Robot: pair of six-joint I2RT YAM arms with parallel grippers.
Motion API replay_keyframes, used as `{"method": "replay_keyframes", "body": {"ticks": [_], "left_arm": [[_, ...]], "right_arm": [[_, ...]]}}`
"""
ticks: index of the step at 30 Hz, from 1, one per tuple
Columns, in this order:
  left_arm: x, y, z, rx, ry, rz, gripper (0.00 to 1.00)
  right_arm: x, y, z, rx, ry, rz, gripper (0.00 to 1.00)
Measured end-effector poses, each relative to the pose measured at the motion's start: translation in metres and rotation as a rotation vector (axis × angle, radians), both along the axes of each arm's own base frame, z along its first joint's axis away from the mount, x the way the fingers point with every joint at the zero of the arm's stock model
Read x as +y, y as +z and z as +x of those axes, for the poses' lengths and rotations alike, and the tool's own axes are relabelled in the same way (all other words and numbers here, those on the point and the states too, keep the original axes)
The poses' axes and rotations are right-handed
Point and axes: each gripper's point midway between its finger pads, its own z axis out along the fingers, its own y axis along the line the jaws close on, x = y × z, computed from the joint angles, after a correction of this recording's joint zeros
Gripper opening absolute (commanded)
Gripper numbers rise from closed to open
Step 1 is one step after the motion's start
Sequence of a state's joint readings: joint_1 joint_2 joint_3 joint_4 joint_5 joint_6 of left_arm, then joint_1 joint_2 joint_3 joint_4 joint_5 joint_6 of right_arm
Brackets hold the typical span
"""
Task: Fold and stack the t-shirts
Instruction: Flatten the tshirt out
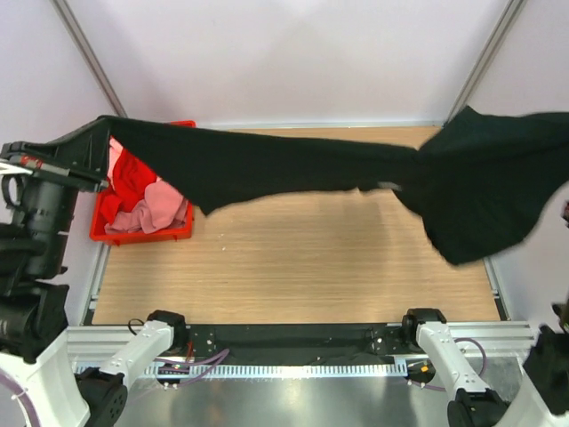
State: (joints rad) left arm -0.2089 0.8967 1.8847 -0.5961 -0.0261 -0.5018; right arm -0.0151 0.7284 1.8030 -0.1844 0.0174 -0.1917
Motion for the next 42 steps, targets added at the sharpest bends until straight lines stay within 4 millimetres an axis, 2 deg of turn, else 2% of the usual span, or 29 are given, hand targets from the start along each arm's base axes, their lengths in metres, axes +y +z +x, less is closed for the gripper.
{"method": "replay_keyframes", "body": {"ticks": [2,4,7,8,10,11,13,15,17,18,19,21,22,24,25,28,32,34,36,38,42], "left_arm": [[-0.001,0.005,-0.011,-0.011,-0.019,-0.007,0.0],[-0.005,0.003,-0.012,-0.003,-0.04,-0.003,0.0],[-0.012,-0.009,0.0,0.044,-0.066,0.011,0.0],[-0.014,-0.012,0.005,0.058,-0.07,0.014,0.0],[-0.019,-0.02,0.025,0.099,-0.076,0.026,0.0],[-0.022,-0.026,0.037,0.123,-0.075,0.033,0.0],[-0.027,-0.048,0.067,0.193,-0.068,0.053,0.0],[-0.03,-0.083,0.105,0.287,-0.044,0.081,0.0],[-0.033,-0.127,0.147,0.401,-0.013,0.115,0.0],[-0.034,-0.148,0.165,0.449,0.001,0.133,0.0],[-0.036,-0.172,0.186,0.504,0.013,0.15,0.0],[-0.04,-0.219,0.221,0.608,0.025,0.179,0.0],[-0.042,-0.244,0.24,0.66,0.031,0.196,0.0],[-0.044,-0.294,0.275,0.758,0.041,0.223,0.0],[-0.045,-0.317,0.293,0.797,0.044,0.231,0.0],[-0.045,-0.383,0.341,0.914,0.048,0.255,0.0],[-0.041,-0.442,0.4,0.971,0.054,0.273,0.0],[-0.037,-0.465,0.418,0.991,0.059,0.271,0.0],[-0.031,-0.477,0.43,0.999,0.066,0.271,0.0],[-0.025,-0.48,0.444,0.984,0.075,0.276,0.0],[-0.019,-0.471,0.46,0.941,0.086,0.283,0.0]], "right_arm": [[-0.003,0.013,-0.028,-0.053,-0.009,0.012,0.01],[-0.006,0.022,-0.04,-0.076,-0.023,0.021,0.01],[-0.013,0.029,-0.033,-0.079,-0.028,0.037,0.01],[-0.015,0.029,-0.023,-0.064,-0.029,0.039,0.01],[-0.018,0.027,0.011,-0.014,-0.041,0.034,0.01],[-0.017,0.025,0.031,0.014,-0.052,0.027,0.01],[-0.013,0.011,0.084,0.094,-0.092,-0.001,0.01],[-0.004,-0.02,0.15,0.21,-0.137,-0.062,0.01],[0.006,-0.068,0.222,0.354,-0.165,-0.129,0.01],[0.007,-0.09,0.251,0.41,-0.175,-0.153,0.01],[0.009,-0.119,0.287,0.477,-0.177,-0.183,0.01],[0.005,-0.185,0.345,0.613,-0.176,-0.216,0.01],[0.003,-0.214,0.364,0.67,-0.171,-0.228,0.01],[-0.006,-0.284,0.401,0.811,-0.152,-0.241,0.01],[-0.011,-0.312,0.416,0.858,-0.135,-0.241,0.01],[-0.015,-0.373,0.459,0.926,-0.076,-0.226,0.01],[-0.008,-0.434,0.509,0.969,0.008,-0.206,0.01],[-0.002,-0.464,0.532,0.988,0.054,-0.193,0.01],[0.003,-0.482,0.548,0.992,0.089,-0.181,0.01],[0.009,-0.494,0.562,0.982,0.126,-0.167,0.01],[0.019,-0.498,0.577,0.933,0.186,-0.154,0.01]]}}
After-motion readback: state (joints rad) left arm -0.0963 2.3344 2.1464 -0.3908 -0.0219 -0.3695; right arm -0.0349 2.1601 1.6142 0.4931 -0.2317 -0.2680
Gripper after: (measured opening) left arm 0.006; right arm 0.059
